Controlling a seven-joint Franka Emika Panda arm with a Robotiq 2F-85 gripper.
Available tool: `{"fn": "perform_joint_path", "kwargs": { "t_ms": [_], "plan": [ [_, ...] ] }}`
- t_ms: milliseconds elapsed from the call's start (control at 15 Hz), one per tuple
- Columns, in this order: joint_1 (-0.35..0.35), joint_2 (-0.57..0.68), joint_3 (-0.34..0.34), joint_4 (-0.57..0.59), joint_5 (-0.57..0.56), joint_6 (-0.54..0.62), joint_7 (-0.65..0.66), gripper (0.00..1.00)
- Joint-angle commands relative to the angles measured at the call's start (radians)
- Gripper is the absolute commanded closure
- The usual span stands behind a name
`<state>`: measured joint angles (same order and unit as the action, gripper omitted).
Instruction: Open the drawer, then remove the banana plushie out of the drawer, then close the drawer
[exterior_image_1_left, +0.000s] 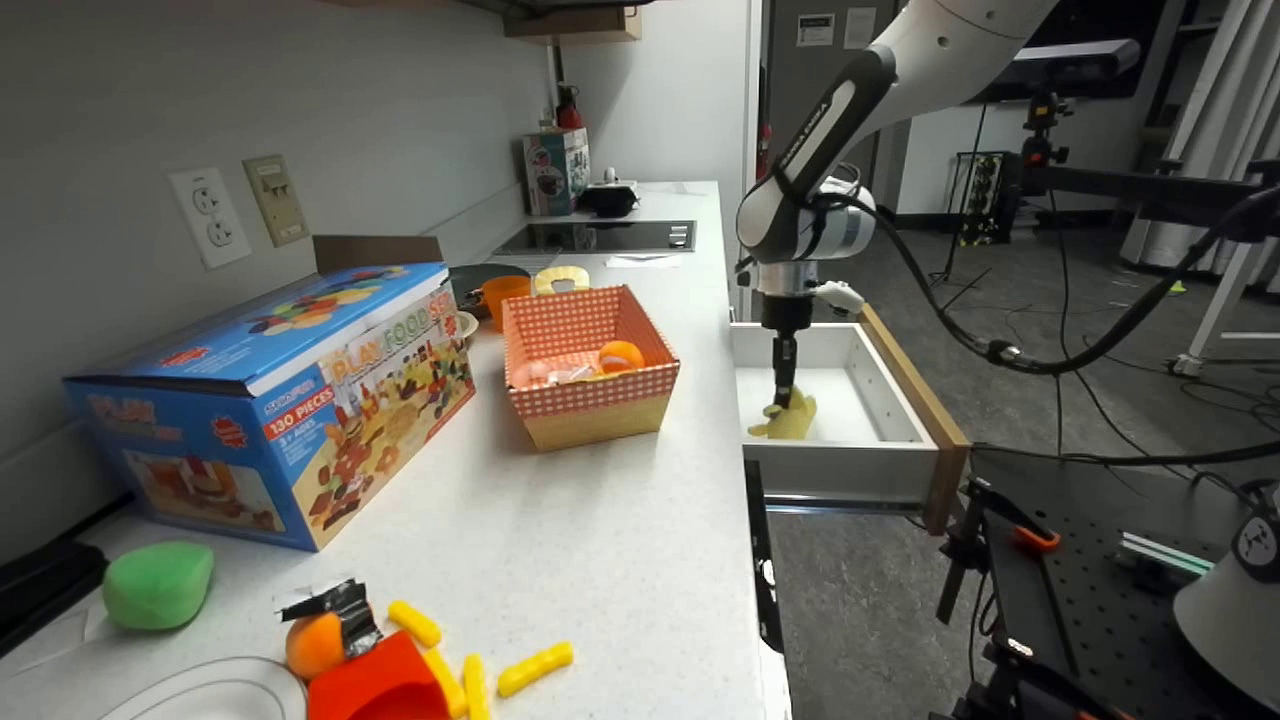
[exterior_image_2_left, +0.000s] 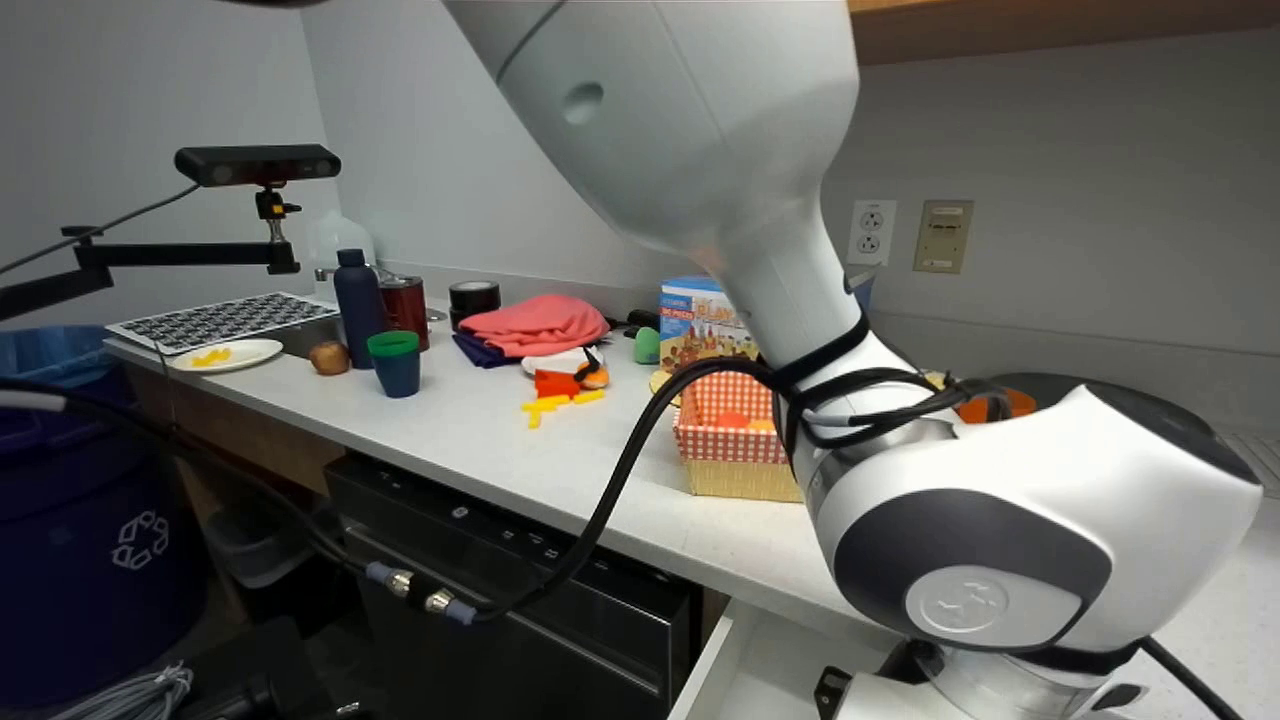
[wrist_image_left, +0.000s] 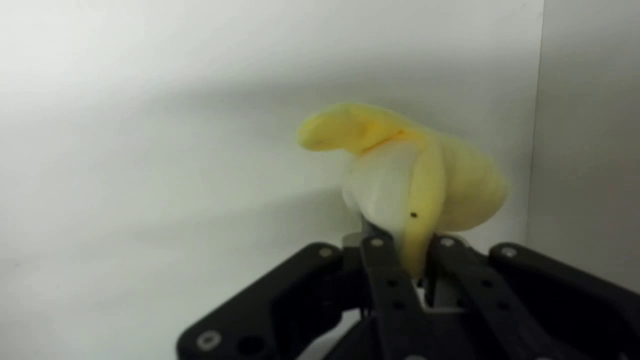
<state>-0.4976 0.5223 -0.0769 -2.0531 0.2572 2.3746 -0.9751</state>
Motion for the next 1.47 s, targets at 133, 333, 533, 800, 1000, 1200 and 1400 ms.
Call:
{"fn": "perform_joint_path", "kwargs": {
  "t_ms": [133, 333, 533, 800, 1000, 1200, 1400],
  "plan": [
    [0.102, -0.195, -0.065, -0.059, -0.157, 0.022, 0.112, 0.97],
    [0.151, -0.285, -0.063, -0.053, -0.229, 0.043, 0.148, 0.97],
    [0.208, -0.365, -0.053, -0.049, -0.302, 0.096, 0.179, 0.97],
    [0.291, -0.419, -0.039, -0.042, -0.438, 0.237, 0.242, 0.97],
    [0.341, -0.423, -0.025, -0.033, -0.547, 0.362, 0.28, 0.97],
    [0.365, -0.409, -0.002, -0.035, -0.577, 0.499, 0.254, 0.97],
    [0.358, -0.39, 0.047, -0.042, -0.506, 0.591, 0.172, 0.97]
  ]
}}
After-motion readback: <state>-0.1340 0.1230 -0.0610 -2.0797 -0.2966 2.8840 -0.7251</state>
